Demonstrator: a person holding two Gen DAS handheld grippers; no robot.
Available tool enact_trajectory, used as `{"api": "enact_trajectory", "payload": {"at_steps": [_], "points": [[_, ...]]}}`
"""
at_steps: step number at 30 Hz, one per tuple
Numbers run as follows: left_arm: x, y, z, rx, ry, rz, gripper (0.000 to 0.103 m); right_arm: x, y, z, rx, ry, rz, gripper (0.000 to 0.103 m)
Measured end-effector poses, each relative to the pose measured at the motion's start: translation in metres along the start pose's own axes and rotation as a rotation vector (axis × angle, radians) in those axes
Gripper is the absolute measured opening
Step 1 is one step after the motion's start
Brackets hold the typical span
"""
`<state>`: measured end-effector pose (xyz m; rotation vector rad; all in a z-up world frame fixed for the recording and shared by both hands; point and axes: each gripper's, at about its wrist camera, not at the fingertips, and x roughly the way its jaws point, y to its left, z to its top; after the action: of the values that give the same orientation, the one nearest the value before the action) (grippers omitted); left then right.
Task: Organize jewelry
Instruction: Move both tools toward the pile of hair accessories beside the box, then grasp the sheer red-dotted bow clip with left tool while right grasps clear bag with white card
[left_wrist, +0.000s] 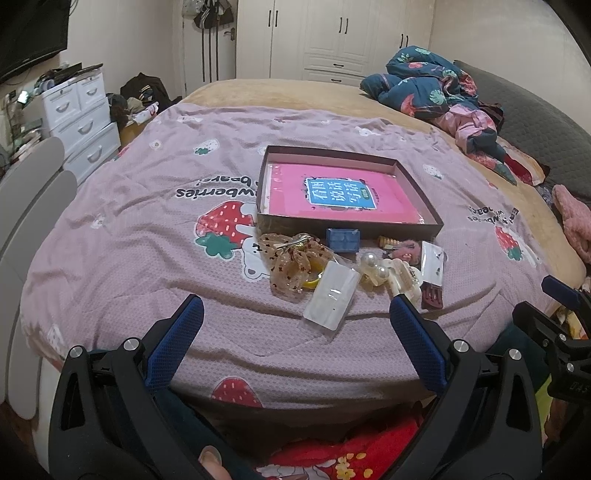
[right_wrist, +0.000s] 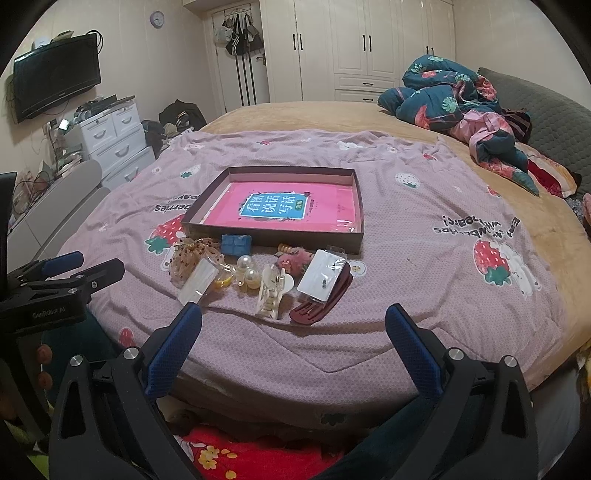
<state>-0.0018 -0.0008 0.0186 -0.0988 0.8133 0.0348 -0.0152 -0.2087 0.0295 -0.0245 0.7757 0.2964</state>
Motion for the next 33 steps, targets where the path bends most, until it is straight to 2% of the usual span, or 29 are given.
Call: {"api": "enact_trajectory", "payload": {"at_steps": [18,26,33], "points": [[0.019,0.033,0.018,-0.064,0.001,0.064,0.094,0.032,0.002,0.032,-0.025,0.015,0.04,0.099],[0.038,0.044,0.041,-0.071,0.004,0.107,0.094,0.054,-0.01,0.06,-0.017,-0.008,0.02,0.099],[0.069,0.041,0.055,-0.071,0.047,0.095,0.094,0.079,-0.03,0.066,0.016,0.021,-0.016,0.099]]}}
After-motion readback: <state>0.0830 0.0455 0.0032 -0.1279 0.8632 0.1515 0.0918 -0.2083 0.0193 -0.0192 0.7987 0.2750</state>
